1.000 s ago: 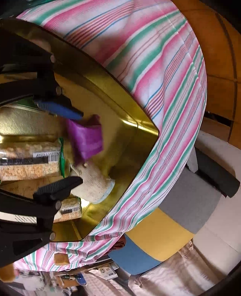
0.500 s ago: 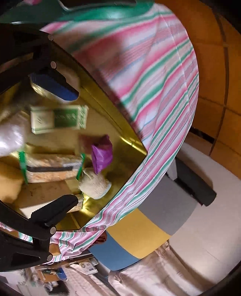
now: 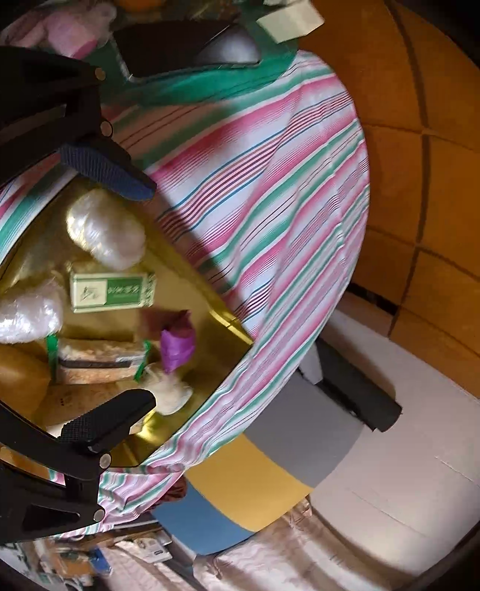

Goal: Organize objects
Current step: 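Lower both held items into the gold tray and open both grippers, then move both grippers back to the remaining sponge and purple candy packet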

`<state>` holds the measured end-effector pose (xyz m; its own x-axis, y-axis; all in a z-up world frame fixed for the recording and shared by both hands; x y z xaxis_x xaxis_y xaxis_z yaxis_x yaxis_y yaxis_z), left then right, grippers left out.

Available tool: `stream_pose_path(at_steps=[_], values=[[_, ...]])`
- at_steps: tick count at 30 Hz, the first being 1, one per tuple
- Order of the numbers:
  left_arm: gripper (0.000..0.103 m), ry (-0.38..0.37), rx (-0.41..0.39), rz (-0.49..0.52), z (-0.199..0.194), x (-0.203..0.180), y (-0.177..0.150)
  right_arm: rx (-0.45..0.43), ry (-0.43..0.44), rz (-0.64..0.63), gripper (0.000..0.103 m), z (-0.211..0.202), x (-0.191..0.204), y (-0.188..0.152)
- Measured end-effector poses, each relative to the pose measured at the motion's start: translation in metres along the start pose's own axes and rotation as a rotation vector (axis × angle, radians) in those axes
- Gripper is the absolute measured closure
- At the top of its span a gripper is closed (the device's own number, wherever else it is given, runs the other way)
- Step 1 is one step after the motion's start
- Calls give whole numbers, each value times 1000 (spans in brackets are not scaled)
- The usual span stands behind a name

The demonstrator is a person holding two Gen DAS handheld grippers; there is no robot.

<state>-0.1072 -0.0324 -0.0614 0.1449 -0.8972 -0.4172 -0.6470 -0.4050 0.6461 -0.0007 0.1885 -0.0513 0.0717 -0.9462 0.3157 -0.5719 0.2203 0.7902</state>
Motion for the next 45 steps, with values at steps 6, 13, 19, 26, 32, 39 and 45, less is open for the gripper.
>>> stream_pose_path(at_steps=[6, 13, 19, 26, 32, 39, 45], values=[[0, 35, -64, 7, -14, 9, 20, 70, 47, -30, 45, 46, 38, 12], [0, 46, -85, 3, -20, 15, 29, 144, -13, -104, 44, 109, 69, 28], [0, 57, -91, 1, -24, 18, 28, 196, -9, -99, 35, 143, 76, 30], [0, 74, -67, -11, -17, 22, 22, 138, -2, -27, 24, 113, 54, 28], [0, 56, -39, 46, -12, 3, 7, 61, -35, -3, 24, 74, 30, 33], [0, -5, -9, 147, -12, -33, -19, -20, -127, 30, 24, 29, -19, 45], [0, -86, 57, 260, -17, -76, -58, -26, -228, 65, 24, 6, -71, 39]])
Point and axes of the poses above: each gripper's, at about its wrist camera, not at the fingertips, and z roughly the way its jaws point, x to its left, y to its top, the point moved 8 cm from there along z, roughly the way its jaws point, and after that the axes turned 4 degrees about -x, right-handed, at the moved point
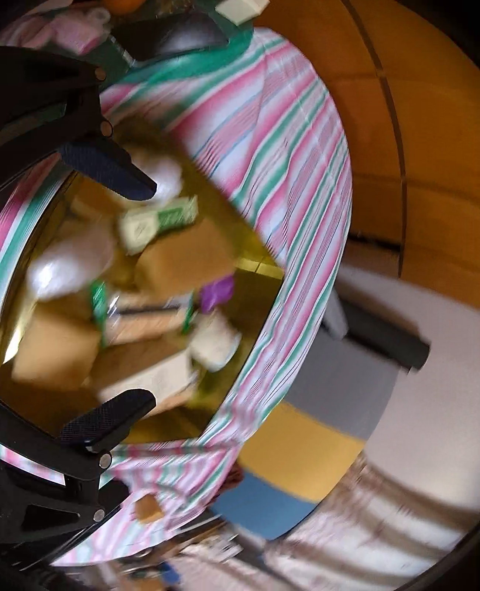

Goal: Organize objects
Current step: 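Move both grippers back to the remaining sponge and purple candy packet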

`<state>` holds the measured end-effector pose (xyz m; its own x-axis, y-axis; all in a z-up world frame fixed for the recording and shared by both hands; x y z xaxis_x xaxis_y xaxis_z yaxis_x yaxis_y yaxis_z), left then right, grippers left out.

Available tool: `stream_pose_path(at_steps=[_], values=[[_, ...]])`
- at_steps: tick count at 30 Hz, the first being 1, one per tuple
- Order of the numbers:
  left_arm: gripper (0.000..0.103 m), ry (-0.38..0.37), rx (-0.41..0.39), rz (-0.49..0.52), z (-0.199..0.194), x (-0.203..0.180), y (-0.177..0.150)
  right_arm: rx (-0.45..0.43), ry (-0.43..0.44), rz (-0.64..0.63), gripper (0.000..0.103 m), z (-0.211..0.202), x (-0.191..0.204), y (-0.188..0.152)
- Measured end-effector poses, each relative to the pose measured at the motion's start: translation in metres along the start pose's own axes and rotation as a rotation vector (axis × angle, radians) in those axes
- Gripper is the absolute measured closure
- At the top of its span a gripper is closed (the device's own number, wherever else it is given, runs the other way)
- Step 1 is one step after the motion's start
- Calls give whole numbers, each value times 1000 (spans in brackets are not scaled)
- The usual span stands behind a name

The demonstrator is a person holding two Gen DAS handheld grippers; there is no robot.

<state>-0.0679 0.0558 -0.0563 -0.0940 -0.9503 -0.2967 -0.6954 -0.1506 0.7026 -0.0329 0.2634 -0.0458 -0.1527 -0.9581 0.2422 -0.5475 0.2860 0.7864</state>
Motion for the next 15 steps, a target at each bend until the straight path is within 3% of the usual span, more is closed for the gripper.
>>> stream_pose_path(at_steps=[8, 15], values=[[0, -141, 52, 186, -5, -78, -39, 40, -155, 33, 24, -14, -93, -26], [0, -183, 82, 264, 2, -127, -54, 47, -289, 122, 24, -32, -183, -37]])
Point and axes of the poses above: each gripper's, at about its wrist camera, not at the fingertips, and z roughly the way its jaws point, x to its left, y to its top, the point moved 8 cm from there along z, roughly the way its jaws point, and after that the axes turned 4 degrees about -x, right-handed, at the moved point
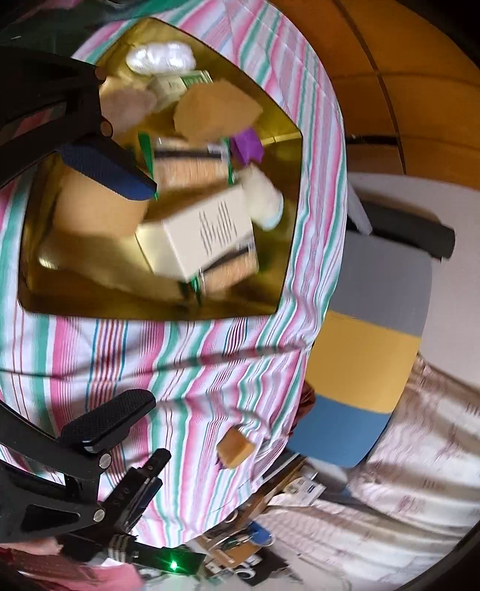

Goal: Organize objects
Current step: 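Move both grippers back to the remaining sponge and purple candy packet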

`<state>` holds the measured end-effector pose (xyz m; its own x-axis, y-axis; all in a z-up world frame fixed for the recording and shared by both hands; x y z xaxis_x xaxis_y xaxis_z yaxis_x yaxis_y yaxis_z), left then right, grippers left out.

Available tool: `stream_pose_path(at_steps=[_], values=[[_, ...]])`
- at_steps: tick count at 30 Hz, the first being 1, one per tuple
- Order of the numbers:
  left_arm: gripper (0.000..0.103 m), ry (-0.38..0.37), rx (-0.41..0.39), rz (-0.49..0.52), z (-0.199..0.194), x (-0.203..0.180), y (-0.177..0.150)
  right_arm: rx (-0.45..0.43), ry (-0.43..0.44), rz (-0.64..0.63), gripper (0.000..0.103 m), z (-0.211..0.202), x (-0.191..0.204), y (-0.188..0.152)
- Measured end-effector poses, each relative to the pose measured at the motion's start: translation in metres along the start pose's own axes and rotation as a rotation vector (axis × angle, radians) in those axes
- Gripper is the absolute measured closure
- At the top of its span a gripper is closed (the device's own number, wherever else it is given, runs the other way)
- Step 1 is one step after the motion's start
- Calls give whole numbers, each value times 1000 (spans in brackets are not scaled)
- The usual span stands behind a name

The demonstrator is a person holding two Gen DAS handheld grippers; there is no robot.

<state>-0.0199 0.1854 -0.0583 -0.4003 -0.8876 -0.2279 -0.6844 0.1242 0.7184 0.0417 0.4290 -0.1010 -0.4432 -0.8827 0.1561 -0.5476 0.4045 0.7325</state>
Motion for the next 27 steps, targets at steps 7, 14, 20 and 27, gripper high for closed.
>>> stream_pose_path(at_steps=[7, 14, 20, 27], values=[[0, -79, 33, 62, 16, -48, -6, 5, -92, 72, 24, 13, -70, 17], [0, -84, 65, 126, 28, -75, -15, -51, -184, 117, 24, 40, -127, 80], [0, -63, 93, 129, 35, -76, -18, -39, -277, 163, 24, 77, -156, 115], [0, -58, 107, 131, 46, -82, -17, -42, -47, 41, 24, 78, -90, 101]])
Point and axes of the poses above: each gripper's, at about its wrist camera, not at the fingertips, and z roughly the way its jaws point, x to its left, y to its top, the point moved 8 cm from there along z, roughly the way its jaws point, and after that the axes turned 4 degrees about -x, right-handed, at the moved point
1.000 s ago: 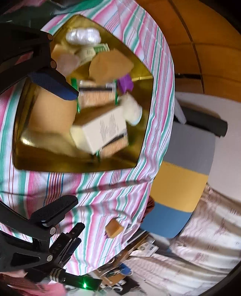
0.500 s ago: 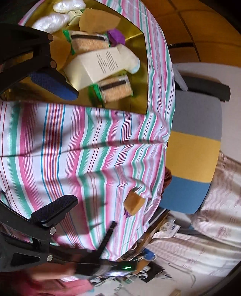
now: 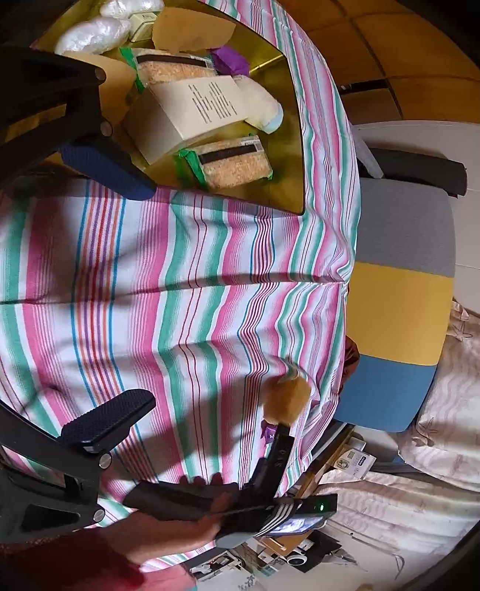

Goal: Organize objects
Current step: 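Move both grippers back to the remaining sponge and purple candy packet, then grasp the purple candy packet with the right gripper while the left gripper grasps the yellow sponge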

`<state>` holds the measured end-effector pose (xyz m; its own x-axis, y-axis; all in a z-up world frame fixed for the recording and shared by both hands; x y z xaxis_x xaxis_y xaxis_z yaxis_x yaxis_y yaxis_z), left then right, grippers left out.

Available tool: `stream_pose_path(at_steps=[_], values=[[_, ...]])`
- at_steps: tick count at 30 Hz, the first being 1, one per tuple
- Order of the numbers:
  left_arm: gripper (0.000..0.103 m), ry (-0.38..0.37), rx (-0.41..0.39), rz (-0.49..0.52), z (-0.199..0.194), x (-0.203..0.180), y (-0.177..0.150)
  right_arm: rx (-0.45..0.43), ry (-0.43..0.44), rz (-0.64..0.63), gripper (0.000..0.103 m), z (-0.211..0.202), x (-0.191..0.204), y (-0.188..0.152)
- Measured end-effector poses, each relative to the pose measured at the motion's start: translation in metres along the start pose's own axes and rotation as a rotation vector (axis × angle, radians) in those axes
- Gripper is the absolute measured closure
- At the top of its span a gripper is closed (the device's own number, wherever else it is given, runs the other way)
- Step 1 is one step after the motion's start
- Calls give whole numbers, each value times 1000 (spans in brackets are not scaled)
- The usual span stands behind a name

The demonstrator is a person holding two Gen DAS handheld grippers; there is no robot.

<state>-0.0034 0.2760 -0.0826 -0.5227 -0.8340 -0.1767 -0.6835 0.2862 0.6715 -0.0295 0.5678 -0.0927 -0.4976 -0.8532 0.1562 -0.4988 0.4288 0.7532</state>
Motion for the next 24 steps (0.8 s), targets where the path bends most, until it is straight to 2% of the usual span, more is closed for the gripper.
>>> stream_pose_path(at_steps=[3, 6, 10, 14, 17, 19, 22, 24], values=[[0, -3, 3, 8, 2, -5, 1, -67, 40, -11, 24, -17, 7, 1], [0, -6, 7, 20, 3, -8, 0, -113, -24, 16, 24, -19, -16, 18], [0, -9, 16, 14, 5, -8, -1, -51, -62, 1, 24, 14, -44, 28], [0, 0, 19, 28, 5, -10, -1, 25, -86, -41, 24, 48, -55, 23], [0, 8, 17, 43, 6, -11, 1, 27, -73, -47, 25, 57, -58, 19], [0, 14, 17, 42, 9, -13, 2, 34, -44, -33, 30, 61, -57, 19], [0, 8, 27, 41, 15, -18, 6, 48, -25, -35, 49, 67, -54, 16], [0, 4, 27, 48, 19, -26, 11, 63, -22, -40, 50, 70, -54, 14]])
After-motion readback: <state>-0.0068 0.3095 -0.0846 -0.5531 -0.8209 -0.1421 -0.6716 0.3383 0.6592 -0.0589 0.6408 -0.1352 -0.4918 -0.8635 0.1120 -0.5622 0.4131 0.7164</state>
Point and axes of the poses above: each gripper's, at about its wrist camera, not at the fingertips, and z roughly the way its jaws point, x to its left, y to its top, the point moved 8 cm from there along z, roughly the way its jaws point, and after that the axes turned 4 degrees about -x, right-handed, at the moved point
